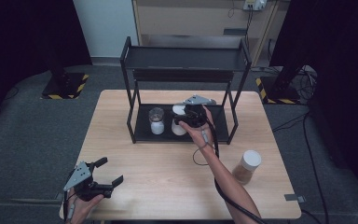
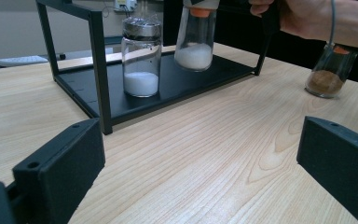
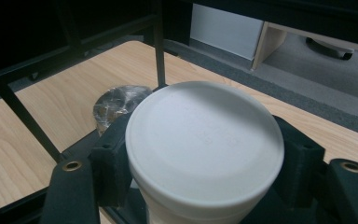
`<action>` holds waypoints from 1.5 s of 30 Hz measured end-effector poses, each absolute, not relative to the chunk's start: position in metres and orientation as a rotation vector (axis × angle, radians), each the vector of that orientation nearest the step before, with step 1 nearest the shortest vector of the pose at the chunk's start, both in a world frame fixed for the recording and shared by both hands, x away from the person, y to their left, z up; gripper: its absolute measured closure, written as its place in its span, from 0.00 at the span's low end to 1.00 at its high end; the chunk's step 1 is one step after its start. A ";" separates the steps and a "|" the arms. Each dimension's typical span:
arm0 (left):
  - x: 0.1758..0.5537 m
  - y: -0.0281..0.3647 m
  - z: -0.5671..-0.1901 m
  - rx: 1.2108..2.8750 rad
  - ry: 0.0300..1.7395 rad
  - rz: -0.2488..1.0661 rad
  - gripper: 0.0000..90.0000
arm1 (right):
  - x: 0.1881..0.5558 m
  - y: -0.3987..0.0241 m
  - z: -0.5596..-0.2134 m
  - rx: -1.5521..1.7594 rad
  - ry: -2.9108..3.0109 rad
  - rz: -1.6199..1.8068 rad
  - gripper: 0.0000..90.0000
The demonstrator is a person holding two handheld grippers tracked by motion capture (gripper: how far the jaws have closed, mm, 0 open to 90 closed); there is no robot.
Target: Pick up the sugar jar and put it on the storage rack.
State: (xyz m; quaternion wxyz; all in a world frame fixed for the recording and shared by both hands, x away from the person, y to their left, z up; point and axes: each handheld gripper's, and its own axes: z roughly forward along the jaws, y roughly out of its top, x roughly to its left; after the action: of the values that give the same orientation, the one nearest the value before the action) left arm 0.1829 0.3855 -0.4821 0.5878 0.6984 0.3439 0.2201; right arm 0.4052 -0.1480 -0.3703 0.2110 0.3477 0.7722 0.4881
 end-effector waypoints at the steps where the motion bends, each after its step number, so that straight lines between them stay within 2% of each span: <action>1: 0.183 0.385 -0.482 1.627 0.801 0.512 0.00 | 0.406 -0.147 -0.372 0.968 2.144 1.355 0.37; 36: 0.183 0.385 -0.482 1.627 0.791 0.514 0.00 | 0.416 -0.141 -0.397 1.004 2.132 1.338 0.36; 39: 0.183 0.385 -0.482 1.627 0.791 0.516 0.00 | 0.416 -0.144 -0.396 0.999 2.127 1.362 0.31; 45: 0.183 0.385 -0.482 1.630 0.790 0.516 0.00 | 0.417 -0.149 -0.383 0.993 2.102 1.419 0.11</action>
State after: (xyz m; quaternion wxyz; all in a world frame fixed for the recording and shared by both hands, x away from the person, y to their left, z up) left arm 0.1829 0.3848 -0.4820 0.5885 0.6996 0.3393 0.2217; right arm 0.4165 -0.1494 -0.3827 0.2074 0.3567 0.7550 0.5097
